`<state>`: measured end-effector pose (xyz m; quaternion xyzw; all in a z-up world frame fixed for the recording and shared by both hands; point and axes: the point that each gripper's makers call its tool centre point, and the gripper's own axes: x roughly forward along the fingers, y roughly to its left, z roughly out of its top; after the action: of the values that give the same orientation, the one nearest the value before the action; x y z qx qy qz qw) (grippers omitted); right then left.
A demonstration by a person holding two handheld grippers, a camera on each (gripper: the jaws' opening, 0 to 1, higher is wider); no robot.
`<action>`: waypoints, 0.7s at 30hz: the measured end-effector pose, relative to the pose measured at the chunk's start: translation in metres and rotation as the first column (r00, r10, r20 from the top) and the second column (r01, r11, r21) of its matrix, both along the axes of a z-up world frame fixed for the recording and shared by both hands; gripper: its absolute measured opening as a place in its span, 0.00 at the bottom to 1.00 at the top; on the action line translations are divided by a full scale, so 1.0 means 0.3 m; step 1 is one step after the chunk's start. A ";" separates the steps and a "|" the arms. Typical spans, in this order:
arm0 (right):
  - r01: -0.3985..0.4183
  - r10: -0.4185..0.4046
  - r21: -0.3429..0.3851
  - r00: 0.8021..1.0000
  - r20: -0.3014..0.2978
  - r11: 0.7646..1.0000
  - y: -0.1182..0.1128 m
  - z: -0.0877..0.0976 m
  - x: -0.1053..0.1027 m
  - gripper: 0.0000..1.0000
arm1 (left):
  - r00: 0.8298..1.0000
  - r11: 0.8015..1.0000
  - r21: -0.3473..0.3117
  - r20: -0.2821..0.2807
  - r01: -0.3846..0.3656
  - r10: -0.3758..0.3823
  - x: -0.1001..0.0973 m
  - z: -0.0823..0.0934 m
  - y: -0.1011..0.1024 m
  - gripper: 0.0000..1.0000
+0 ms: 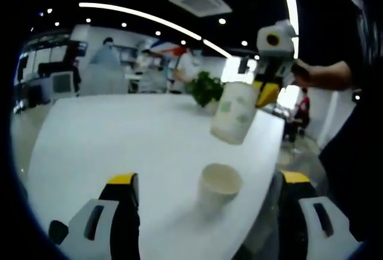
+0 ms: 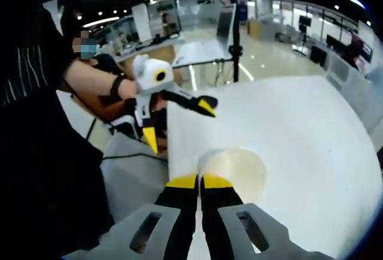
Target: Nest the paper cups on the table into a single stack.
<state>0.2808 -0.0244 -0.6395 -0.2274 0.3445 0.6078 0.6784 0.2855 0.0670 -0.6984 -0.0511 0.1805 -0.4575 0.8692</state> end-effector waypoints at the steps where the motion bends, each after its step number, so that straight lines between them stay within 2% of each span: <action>1: -0.002 0.002 -0.003 1.000 0.002 1.000 0.001 -0.002 0.000 0.00 | 1.000 1.000 0.001 -0.002 0.001 -0.001 -0.001 -0.002 0.001 0.95; 21: -0.025 0.026 -0.068 1.000 0.009 0.997 0.016 -0.062 -0.008 0.00 | 1.000 1.000 0.016 -0.028 0.012 -0.012 -0.035 -0.057 0.018 0.94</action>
<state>0.2784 -0.0196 -0.6583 -0.2576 0.3585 0.6032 0.6643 0.2751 0.0723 -0.7155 -0.0492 0.1966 -0.4605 0.8642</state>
